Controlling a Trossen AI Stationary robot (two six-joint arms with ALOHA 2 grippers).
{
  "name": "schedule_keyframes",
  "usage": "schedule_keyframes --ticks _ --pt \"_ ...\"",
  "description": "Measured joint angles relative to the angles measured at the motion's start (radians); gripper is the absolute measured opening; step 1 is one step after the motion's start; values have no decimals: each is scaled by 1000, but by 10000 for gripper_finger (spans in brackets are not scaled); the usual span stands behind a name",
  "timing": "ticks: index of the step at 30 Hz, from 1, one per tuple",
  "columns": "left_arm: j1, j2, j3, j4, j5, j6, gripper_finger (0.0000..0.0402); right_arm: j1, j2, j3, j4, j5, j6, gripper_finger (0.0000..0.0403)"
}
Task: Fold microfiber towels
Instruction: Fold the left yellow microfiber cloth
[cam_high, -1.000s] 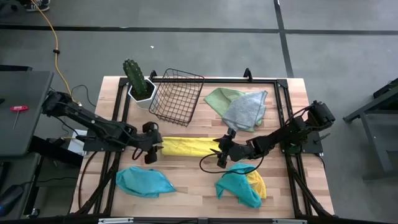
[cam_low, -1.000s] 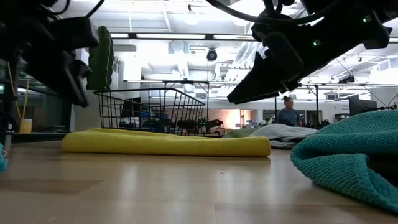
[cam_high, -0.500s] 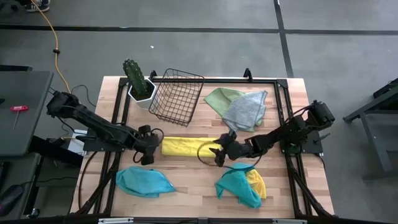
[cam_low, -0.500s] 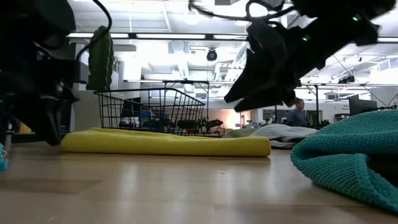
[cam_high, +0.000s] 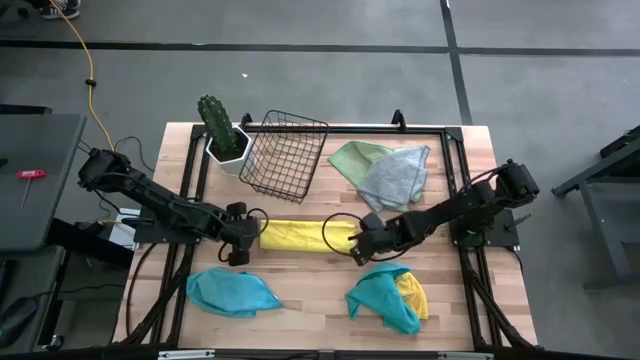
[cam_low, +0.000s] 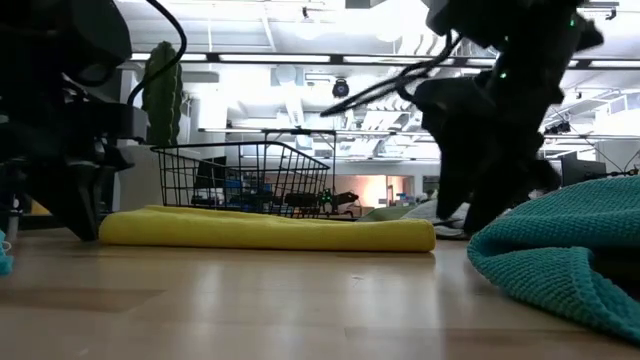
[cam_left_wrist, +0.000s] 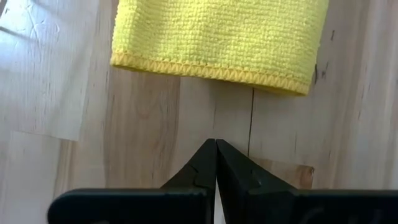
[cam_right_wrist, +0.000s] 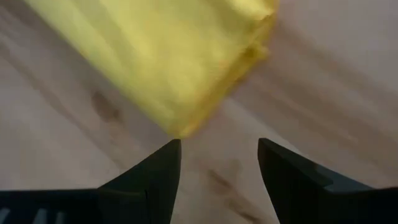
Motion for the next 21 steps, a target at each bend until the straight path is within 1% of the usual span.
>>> schedule_keyframes --ticks 3,8,14,19,21 --pt "0 0 0 0 -1 0 0 -25 0 -55 173 -10 44 204" --pt "0 0 0 1 -1 15 0 -53 0 -127 381 -10 88 204" --pt "0 0 -1 6 -2 15 0 -66 1 -160 393 22 146 204" --pt "0 2 -3 25 -9 16 0 -67 45 -160 409 20 188 204" --pt "1 2 -3 26 -9 16 0 -67 71 -160 449 16 196 204"
